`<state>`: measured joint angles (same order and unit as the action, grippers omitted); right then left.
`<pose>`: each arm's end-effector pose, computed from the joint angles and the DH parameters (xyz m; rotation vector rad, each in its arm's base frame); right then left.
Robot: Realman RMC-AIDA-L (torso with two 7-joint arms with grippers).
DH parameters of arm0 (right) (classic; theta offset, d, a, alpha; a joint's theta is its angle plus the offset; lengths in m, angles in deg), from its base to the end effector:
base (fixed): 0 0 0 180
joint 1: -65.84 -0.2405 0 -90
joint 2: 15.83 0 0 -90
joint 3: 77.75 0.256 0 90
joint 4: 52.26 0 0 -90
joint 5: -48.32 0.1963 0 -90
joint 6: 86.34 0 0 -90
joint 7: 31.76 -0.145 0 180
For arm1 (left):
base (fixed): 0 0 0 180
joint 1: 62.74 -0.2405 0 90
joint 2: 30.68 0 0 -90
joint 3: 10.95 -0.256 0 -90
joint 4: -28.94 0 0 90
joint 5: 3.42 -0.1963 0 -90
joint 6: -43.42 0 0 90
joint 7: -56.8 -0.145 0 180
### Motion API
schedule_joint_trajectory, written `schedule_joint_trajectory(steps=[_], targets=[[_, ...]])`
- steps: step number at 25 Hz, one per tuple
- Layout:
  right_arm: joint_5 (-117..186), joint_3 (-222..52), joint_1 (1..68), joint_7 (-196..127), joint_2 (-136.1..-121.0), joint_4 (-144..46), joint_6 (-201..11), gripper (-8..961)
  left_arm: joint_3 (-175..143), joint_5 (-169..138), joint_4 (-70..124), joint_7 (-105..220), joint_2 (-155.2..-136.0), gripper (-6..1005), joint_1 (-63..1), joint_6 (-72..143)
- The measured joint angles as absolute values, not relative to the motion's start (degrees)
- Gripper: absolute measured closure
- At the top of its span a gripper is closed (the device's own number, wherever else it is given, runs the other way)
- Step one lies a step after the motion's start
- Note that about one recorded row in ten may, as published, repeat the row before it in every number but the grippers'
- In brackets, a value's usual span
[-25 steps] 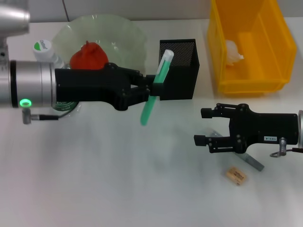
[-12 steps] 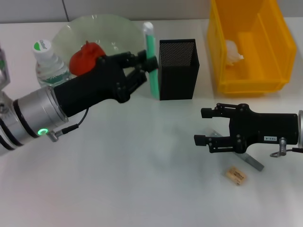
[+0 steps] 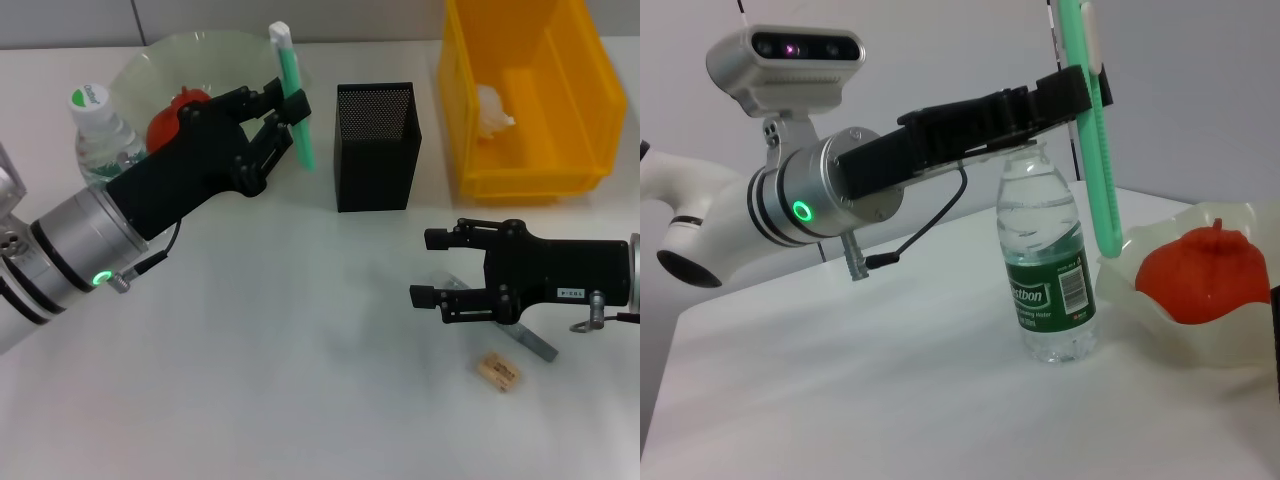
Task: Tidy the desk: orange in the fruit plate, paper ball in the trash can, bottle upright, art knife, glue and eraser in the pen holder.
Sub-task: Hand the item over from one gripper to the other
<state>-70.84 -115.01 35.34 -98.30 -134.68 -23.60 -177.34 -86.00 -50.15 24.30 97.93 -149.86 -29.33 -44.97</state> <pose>0.2648 0.2947 -0.0270 -2.8300 0.5026 0.7000 -0.2206 0.3115 -0.0408 -2.2807 -0.4028 -1.2618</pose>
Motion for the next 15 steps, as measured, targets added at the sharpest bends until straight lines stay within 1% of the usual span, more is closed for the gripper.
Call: schedule_joint_trajectory(steps=[15], targets=[[-67.81,-114.82,36.83,-95.62,-134.9,-24.47,-177.15,142,-86.02,-50.4,25.28,97.57,-149.88,810,-23.91,-41.74]])
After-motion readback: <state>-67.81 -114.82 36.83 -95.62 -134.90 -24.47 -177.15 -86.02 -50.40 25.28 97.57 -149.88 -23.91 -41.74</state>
